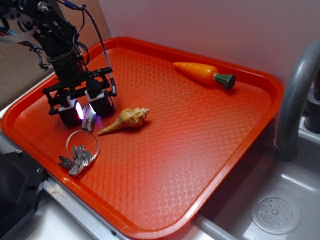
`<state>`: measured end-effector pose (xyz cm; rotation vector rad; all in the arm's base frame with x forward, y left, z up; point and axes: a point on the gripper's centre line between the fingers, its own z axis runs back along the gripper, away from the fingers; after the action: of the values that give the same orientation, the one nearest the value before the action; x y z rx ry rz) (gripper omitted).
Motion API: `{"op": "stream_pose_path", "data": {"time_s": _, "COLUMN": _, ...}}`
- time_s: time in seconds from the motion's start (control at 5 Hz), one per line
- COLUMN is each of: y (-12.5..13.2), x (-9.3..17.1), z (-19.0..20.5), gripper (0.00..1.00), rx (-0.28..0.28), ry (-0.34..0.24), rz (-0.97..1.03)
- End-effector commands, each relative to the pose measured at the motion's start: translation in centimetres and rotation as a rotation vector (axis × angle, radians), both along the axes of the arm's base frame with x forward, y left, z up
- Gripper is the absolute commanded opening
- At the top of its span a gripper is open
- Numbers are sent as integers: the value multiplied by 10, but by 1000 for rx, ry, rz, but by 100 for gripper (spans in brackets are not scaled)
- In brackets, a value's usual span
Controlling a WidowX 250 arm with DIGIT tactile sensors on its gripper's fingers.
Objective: Grab the wood chip.
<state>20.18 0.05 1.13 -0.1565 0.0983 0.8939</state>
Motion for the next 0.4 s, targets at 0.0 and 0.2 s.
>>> {"op": "stream_pose_path", "data": {"time_s": 0.0, "y": -7, "x": 0, "z": -3, "gripper": 0, "rx": -4, "ry": -6, "rz": -25}}
{"op": "stream_pose_path", "data": {"time_s": 0.2, "y": -8, "x": 0, "z": -2, "gripper": 0, "rx": -6, "ry": 3, "rz": -44}}
